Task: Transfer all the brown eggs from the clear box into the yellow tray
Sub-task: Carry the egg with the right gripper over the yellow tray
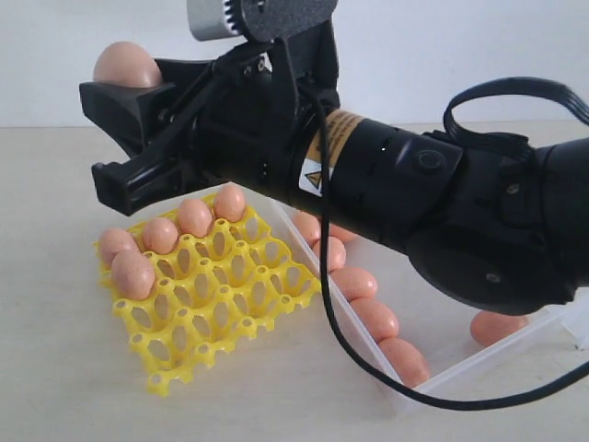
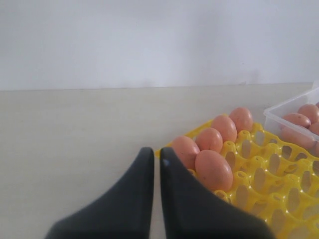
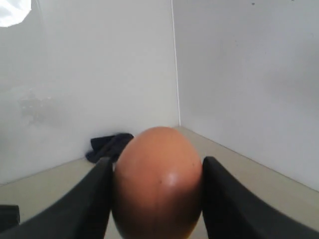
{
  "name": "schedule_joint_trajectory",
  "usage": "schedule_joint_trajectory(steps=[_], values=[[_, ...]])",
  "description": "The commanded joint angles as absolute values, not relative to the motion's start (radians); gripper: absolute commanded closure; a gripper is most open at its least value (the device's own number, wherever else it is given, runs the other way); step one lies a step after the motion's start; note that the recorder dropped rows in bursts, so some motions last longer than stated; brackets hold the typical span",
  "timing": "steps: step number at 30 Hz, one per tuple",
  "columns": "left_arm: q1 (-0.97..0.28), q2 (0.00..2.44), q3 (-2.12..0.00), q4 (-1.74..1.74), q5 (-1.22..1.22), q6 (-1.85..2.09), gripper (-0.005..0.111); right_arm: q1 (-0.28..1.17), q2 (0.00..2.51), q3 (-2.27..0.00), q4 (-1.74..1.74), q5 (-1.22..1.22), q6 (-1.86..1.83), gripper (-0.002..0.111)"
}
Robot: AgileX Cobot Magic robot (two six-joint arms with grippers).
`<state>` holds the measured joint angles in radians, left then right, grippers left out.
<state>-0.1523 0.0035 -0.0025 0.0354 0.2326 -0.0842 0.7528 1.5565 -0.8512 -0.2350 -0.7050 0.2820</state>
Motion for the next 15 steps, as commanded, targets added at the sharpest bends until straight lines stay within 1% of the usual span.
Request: schedule_joint_trajectory(steps=[1, 5, 9, 12, 15], values=[[-0.15, 0.0, 0.0, 0.034, 0.226, -0.086, 0.103, 0.747, 1.558, -0.851, -0.194, -0.609, 0.227, 0.108], [-0.15, 0.0, 0.0, 0.034, 0.226, -0.086, 0.103, 0.708, 1.617, -0.881, -0.142, -0.568, 0.272, 0.108], [-0.15, 0.0, 0.0, 0.034, 0.226, -0.086, 0.103, 0.668, 1.688, -0.984, -0.18, -0.34, 0.441, 0.108], [-0.15, 0.0, 0.0, 0.034, 0.226, -0.086, 0.103, 0.668, 1.719, -1.065, -0.283, -0.177, 0.439, 0.108], [-0.15, 0.0, 0.0, 0.034, 0.226, -0.086, 0.103, 0.668, 1.738, -1.152, -0.3, -0.046, 0.443, 0.108]])
